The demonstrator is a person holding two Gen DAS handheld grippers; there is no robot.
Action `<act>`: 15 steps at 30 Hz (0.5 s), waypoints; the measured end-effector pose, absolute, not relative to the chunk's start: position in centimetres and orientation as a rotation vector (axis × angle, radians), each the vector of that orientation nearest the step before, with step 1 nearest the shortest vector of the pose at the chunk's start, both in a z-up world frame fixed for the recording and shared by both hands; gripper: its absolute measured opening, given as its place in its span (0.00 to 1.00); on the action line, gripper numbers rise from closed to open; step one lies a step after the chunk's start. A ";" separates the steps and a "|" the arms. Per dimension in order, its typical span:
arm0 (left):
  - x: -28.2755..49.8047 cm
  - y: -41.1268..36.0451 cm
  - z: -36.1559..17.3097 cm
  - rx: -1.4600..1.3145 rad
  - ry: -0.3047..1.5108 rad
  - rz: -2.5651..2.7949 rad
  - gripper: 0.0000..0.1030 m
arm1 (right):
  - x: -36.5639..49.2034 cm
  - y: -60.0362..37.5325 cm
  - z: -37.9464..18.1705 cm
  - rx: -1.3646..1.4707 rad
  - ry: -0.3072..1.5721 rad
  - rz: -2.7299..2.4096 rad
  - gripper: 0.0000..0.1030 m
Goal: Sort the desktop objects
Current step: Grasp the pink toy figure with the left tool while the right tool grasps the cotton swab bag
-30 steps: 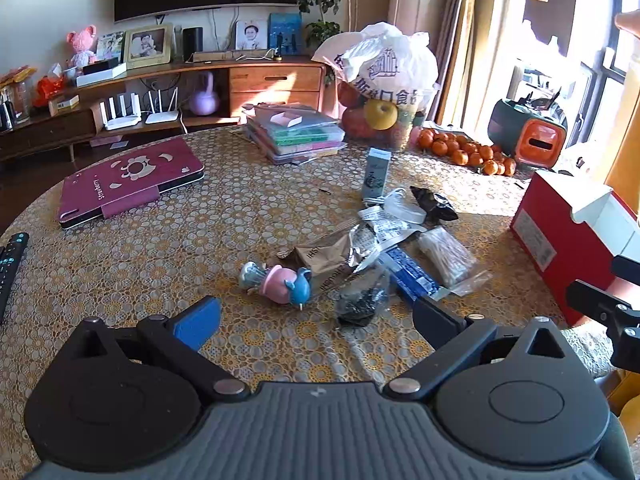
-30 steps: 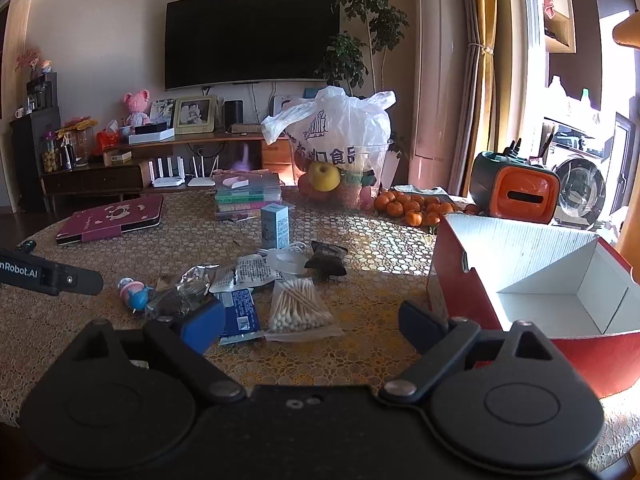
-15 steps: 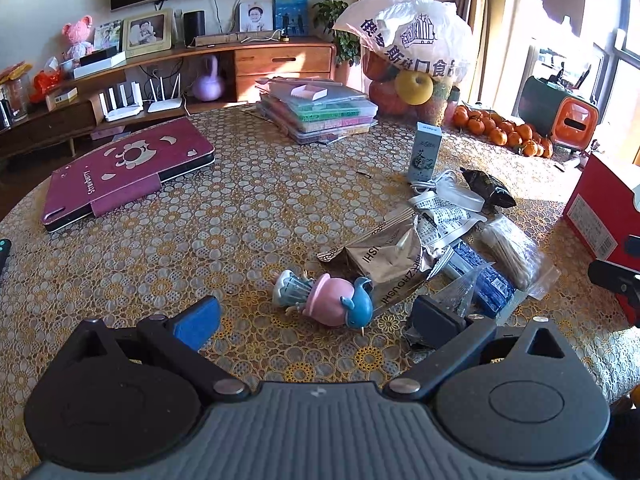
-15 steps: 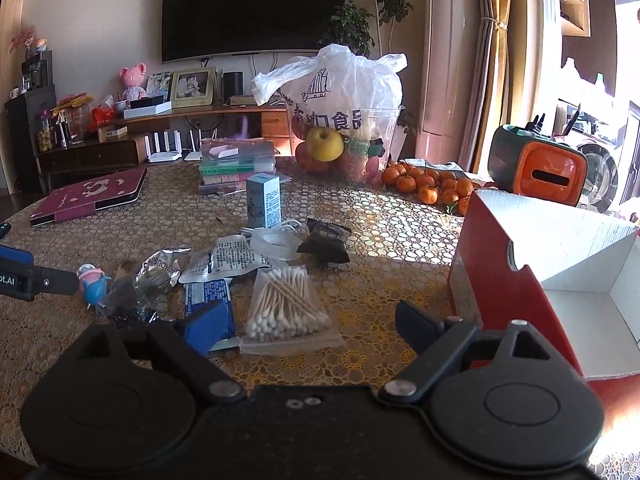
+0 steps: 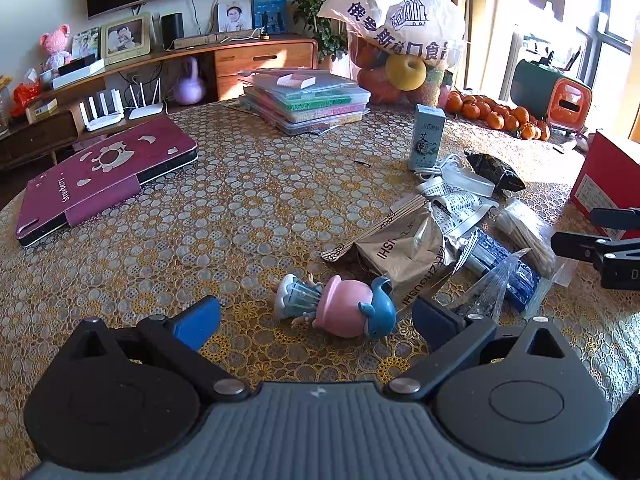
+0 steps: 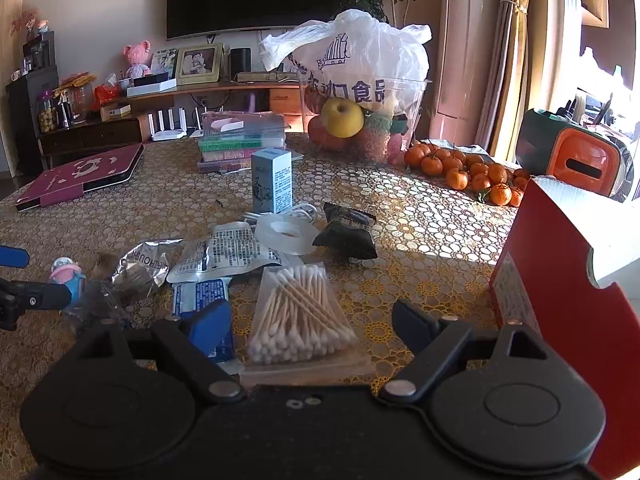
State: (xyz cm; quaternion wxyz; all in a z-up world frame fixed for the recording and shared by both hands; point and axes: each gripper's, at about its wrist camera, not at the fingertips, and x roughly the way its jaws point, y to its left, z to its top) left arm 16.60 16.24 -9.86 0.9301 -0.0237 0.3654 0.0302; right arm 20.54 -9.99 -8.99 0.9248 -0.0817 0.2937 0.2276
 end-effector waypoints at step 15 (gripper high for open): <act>17.8 16.6 -11.2 -0.041 0.742 0.002 0.99 | 23.2 -9.3 -11.2 -0.154 0.679 0.457 0.74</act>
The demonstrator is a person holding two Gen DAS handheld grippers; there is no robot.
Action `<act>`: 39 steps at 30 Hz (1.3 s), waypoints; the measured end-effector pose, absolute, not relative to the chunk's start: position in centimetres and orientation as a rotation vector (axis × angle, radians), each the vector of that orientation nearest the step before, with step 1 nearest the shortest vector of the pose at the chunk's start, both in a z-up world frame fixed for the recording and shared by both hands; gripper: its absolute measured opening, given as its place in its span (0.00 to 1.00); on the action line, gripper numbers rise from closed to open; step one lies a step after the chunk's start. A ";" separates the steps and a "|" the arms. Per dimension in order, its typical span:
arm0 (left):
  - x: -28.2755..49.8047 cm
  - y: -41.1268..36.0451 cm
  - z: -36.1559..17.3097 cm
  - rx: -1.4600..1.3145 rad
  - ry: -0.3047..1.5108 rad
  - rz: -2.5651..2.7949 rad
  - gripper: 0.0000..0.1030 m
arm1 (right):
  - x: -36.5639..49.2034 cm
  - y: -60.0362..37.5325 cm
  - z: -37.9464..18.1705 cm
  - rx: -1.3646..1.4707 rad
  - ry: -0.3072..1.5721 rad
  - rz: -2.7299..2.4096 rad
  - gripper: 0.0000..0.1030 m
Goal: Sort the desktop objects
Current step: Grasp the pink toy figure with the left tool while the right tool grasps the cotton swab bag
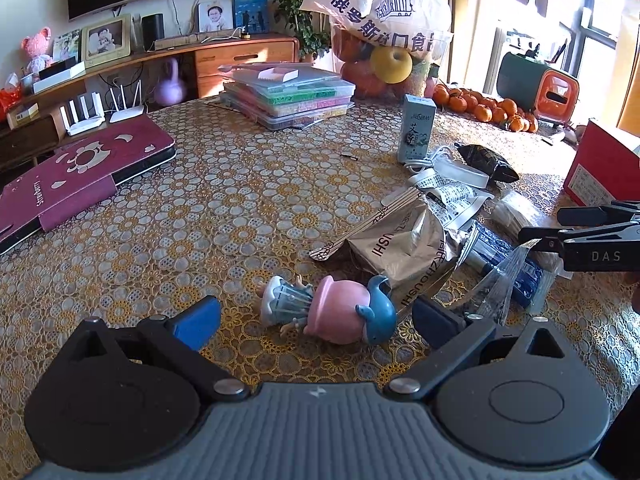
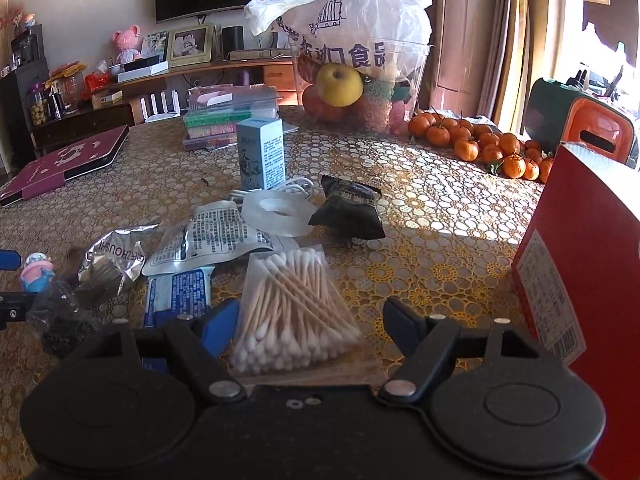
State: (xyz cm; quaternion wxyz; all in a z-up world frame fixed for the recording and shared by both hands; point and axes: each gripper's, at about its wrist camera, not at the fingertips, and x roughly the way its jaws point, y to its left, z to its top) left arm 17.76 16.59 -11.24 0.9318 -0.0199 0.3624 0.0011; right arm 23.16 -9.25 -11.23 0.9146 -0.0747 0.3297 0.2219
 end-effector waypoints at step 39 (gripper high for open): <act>15.6 16.7 -10.3 -0.094 0.762 0.005 0.74 | 20.2 -10.6 -9.0 -0.160 0.663 0.464 0.30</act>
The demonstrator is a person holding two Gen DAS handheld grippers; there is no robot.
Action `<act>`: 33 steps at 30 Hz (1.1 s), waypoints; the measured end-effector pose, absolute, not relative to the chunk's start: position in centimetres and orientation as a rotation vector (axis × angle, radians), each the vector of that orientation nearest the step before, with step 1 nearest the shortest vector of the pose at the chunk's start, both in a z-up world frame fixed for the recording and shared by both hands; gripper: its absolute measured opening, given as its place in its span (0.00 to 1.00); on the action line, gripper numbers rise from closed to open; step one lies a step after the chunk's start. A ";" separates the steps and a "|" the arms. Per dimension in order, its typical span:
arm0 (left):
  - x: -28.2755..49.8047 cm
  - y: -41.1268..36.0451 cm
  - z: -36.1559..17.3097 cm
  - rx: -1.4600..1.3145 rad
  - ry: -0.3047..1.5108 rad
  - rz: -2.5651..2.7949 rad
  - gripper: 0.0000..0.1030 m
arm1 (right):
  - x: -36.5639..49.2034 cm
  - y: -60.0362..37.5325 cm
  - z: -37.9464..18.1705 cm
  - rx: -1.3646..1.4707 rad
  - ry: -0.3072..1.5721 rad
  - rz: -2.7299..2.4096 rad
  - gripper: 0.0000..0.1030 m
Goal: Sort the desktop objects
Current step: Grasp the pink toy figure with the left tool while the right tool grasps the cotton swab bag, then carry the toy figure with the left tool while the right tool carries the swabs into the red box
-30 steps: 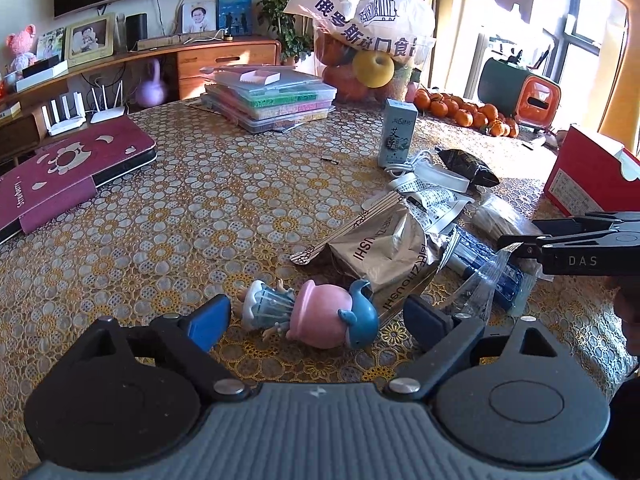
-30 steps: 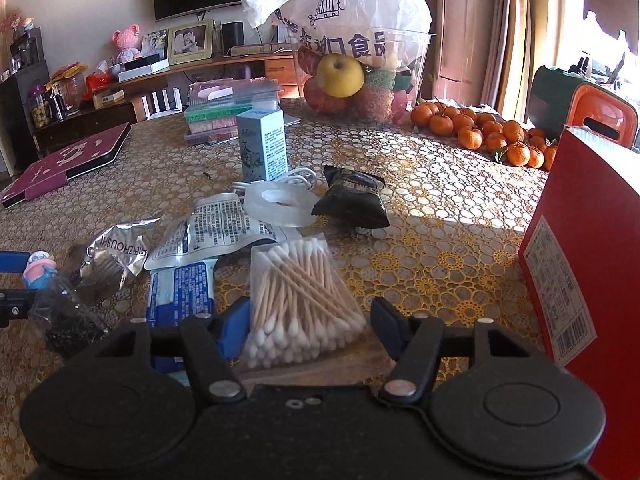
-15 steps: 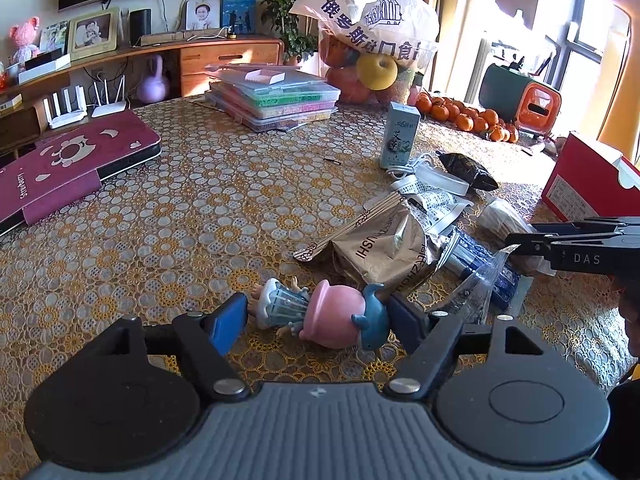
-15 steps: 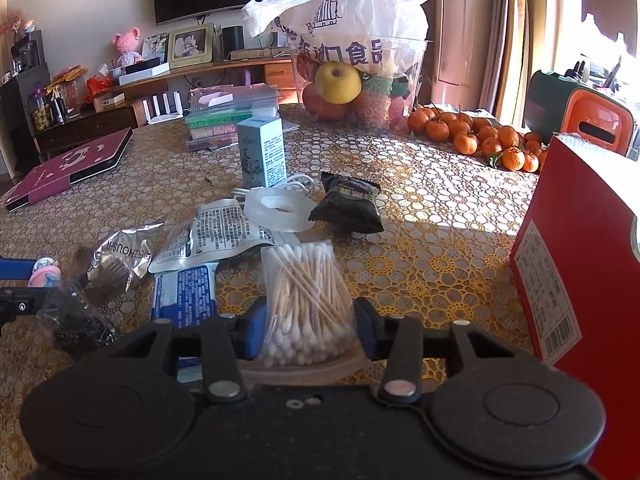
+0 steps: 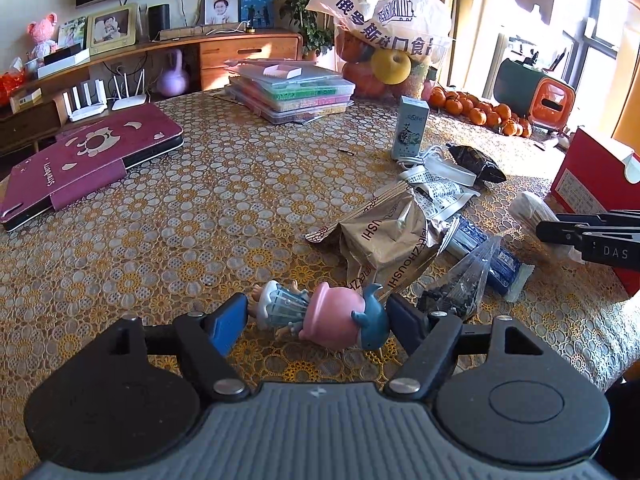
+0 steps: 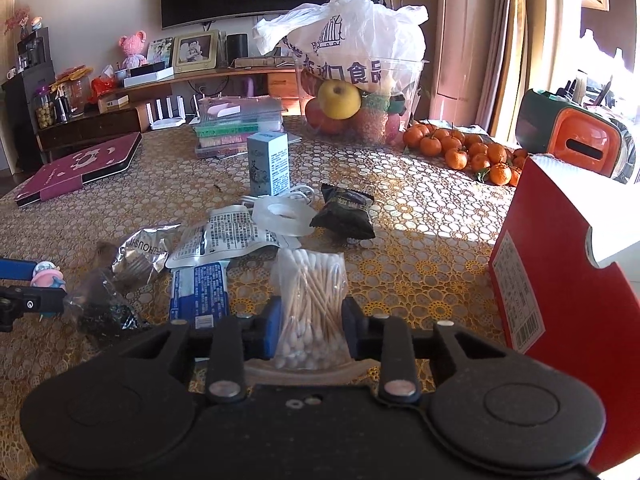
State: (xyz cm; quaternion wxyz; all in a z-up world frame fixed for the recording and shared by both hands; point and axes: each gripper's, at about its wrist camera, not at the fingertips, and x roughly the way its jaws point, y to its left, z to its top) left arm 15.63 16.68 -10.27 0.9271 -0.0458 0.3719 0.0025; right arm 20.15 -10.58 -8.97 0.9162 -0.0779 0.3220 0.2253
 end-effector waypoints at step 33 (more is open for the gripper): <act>9.3 8.1 -1.0 -0.085 0.707 -0.106 0.74 | 10.7 -17.1 -0.7 -0.061 0.580 0.488 0.30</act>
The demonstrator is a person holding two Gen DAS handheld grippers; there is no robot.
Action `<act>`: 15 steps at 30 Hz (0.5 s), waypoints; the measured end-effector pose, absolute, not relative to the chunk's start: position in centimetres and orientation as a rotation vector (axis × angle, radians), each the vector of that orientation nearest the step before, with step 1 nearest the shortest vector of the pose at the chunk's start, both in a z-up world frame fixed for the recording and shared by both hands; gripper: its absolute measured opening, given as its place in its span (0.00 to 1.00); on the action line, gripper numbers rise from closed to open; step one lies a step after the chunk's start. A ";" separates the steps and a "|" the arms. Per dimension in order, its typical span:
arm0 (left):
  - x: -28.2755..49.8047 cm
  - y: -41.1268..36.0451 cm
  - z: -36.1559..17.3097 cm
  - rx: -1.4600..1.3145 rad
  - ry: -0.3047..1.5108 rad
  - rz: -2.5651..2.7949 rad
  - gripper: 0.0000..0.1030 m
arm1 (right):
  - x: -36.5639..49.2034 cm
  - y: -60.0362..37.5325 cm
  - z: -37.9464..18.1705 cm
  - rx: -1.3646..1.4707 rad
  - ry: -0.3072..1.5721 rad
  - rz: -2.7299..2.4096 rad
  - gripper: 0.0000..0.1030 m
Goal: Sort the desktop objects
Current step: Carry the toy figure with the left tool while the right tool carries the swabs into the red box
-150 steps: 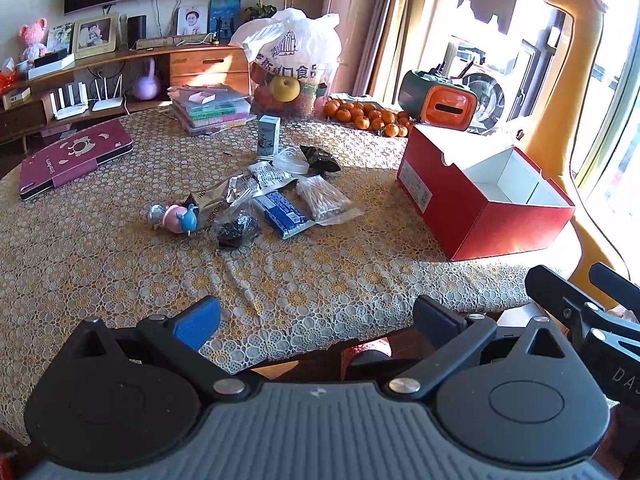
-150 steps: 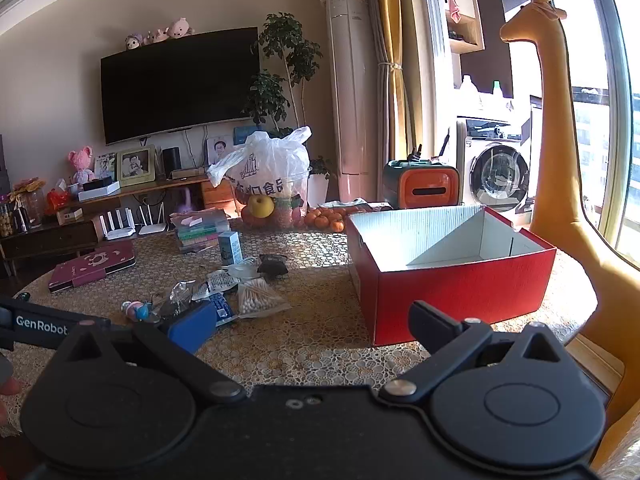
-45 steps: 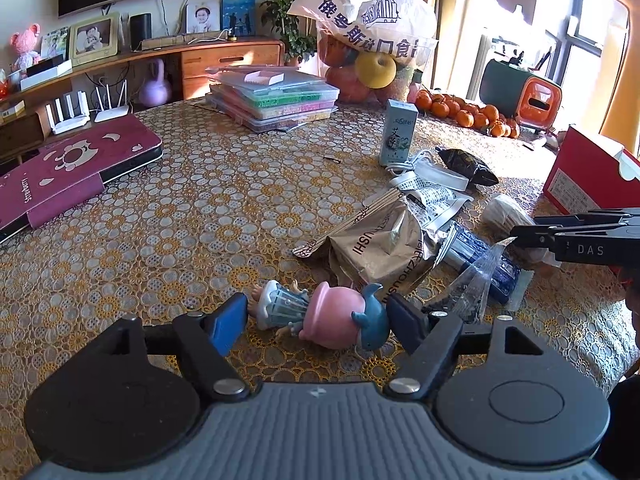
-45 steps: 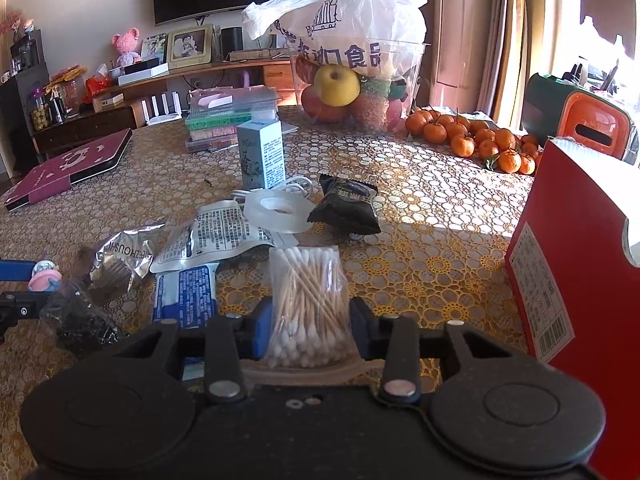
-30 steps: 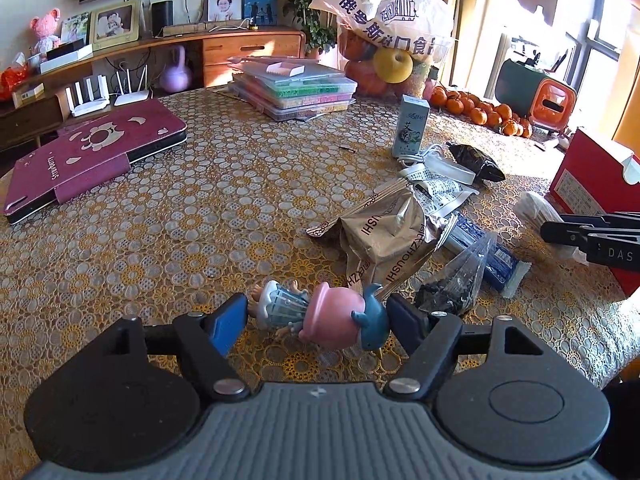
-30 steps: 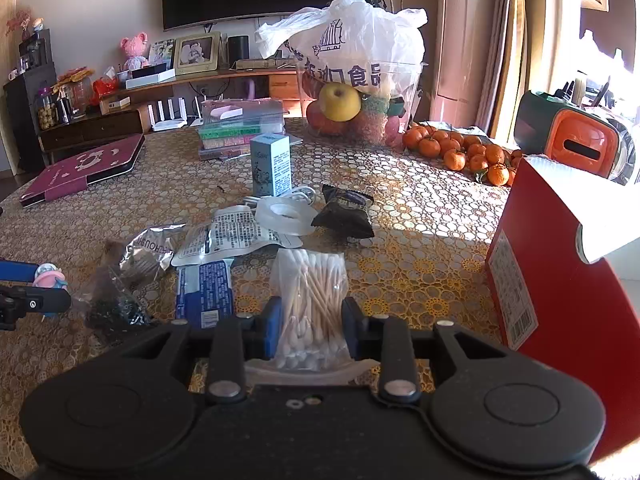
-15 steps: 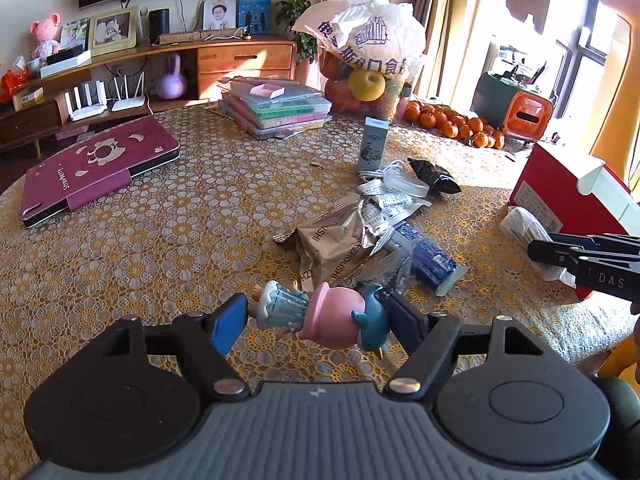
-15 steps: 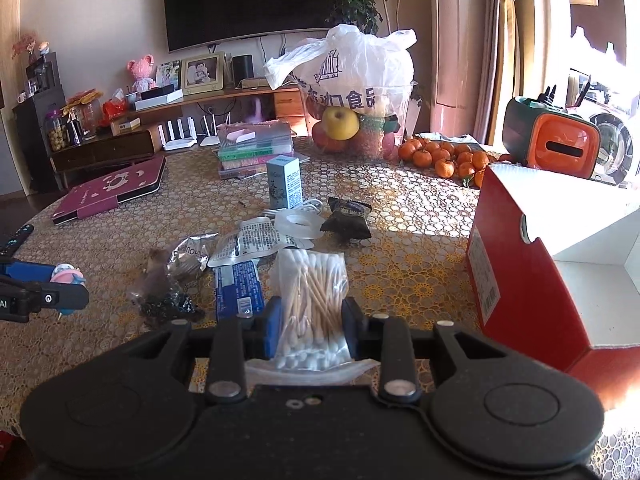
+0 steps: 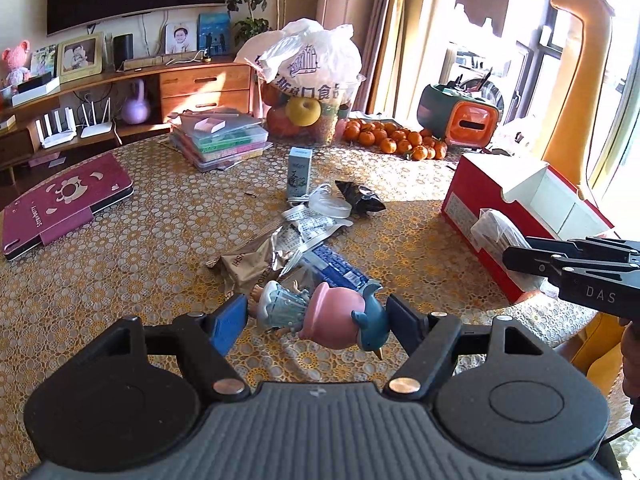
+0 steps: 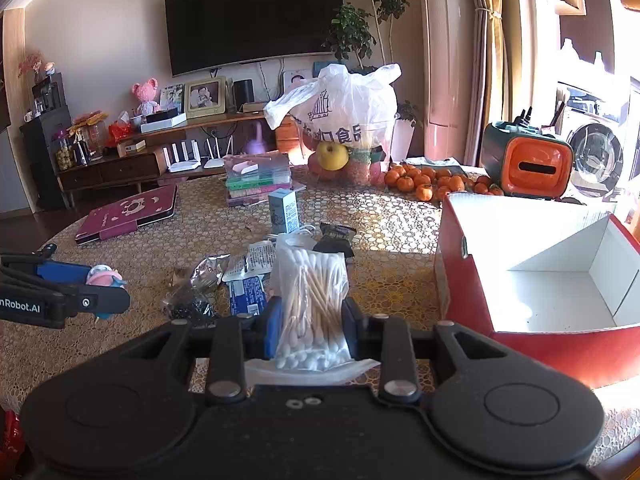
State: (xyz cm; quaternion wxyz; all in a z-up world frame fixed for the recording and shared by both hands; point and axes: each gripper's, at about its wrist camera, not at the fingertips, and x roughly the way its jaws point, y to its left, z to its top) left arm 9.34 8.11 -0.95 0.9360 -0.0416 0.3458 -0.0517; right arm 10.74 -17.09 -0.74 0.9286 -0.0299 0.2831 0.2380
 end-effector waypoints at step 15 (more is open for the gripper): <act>10.3 1.9 2.7 -0.044 0.665 -0.230 0.74 | 9.2 -21.7 2.7 -0.067 0.514 0.436 0.30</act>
